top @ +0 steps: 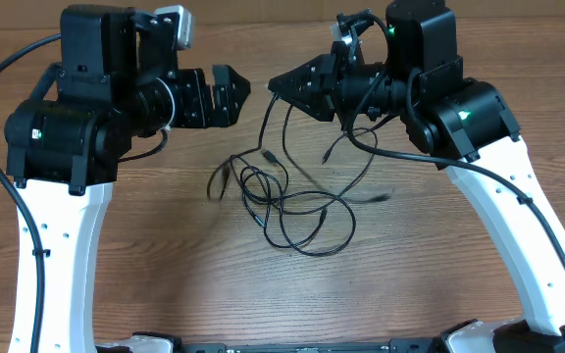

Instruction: Untangle cables

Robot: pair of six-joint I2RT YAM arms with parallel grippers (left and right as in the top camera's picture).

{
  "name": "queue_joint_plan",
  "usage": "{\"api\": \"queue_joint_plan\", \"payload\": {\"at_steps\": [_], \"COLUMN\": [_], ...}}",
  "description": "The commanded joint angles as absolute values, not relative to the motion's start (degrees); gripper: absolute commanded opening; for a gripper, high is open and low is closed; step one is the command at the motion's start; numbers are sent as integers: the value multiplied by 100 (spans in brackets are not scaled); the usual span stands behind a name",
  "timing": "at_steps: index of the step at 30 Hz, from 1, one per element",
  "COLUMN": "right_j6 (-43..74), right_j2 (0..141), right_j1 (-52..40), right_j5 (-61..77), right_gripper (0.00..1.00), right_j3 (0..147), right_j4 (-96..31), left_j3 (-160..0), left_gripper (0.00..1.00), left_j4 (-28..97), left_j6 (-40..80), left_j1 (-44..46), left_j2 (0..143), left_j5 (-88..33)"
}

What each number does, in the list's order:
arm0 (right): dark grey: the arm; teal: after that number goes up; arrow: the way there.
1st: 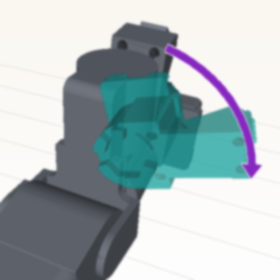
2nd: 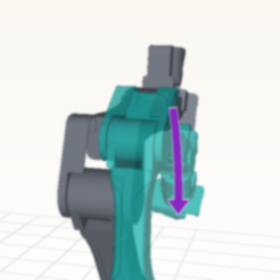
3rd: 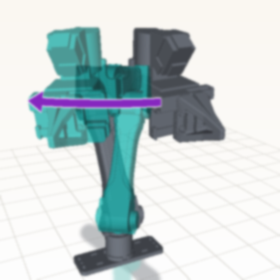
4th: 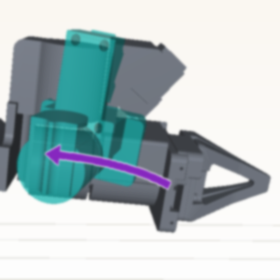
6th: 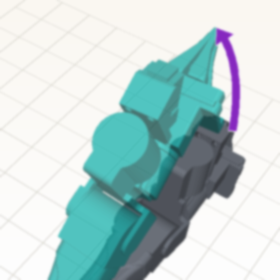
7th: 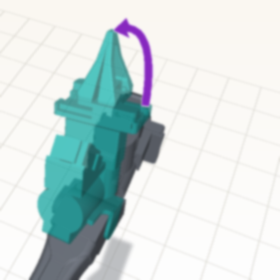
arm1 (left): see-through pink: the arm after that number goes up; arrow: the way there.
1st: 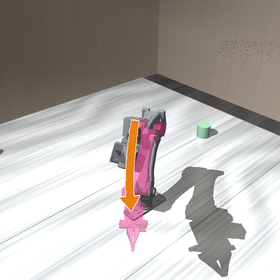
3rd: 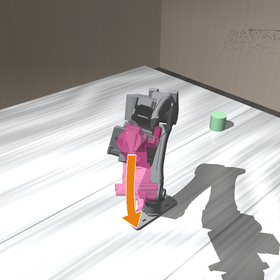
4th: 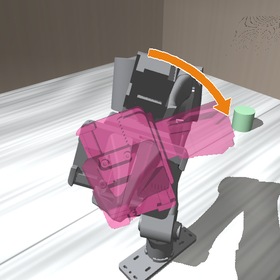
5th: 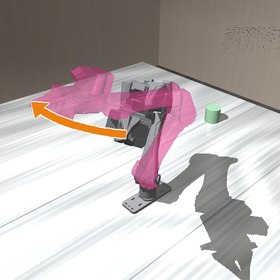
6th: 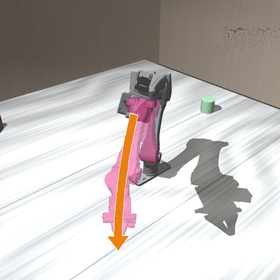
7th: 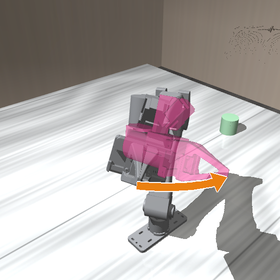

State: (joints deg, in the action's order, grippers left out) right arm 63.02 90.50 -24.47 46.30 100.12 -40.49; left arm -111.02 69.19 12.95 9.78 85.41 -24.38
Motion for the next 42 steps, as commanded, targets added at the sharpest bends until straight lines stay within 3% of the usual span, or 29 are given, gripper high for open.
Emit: {"api": "queue_joint_plan", "payload": {"at_steps": [1,4,6,12,23,32,35,42], "right_j6": [6606,6925,6930,7376,7424,7572,7614,7607], "right_j2": [9050,9050,9050,9050,9050,9050,9050,9050], "right_j1": [-2440,-2440,-2440,-2355,-2383,-2418,-2453,-2482], "right_j5": [4694,4611,4611,4206,4440,5009,5181,5210], "right_gripper": [4,4,4,4,4,4,4,4], "right_j3": [10066,10066,10066,10066,10066,10066,10066,10062], "right_j4": [-3944,-3791,-3610,-3522,-3514,-3312,-3308,-3326], "left_j3": [-11159,-11159,-11159,-11159,-11159,-11159,-11159,-11159], "left_gripper": [100,98,89,89,68,67,62,41], "left_j4": [6901,6910,6973,7190,7185,7155,7148,7046], "left_j6": [386,-36,-244,-585,-906,-899,-897,-854], "left_j1": [1017,1017,1022,1022,1033,1059,1057,1057], "left_j2": [8582,8582,8582,8582,8582,8661,8691,8691], "left_j5": [-3524,-4104,-4187,-4195,-4807,-4790,-4790,-4810]}}
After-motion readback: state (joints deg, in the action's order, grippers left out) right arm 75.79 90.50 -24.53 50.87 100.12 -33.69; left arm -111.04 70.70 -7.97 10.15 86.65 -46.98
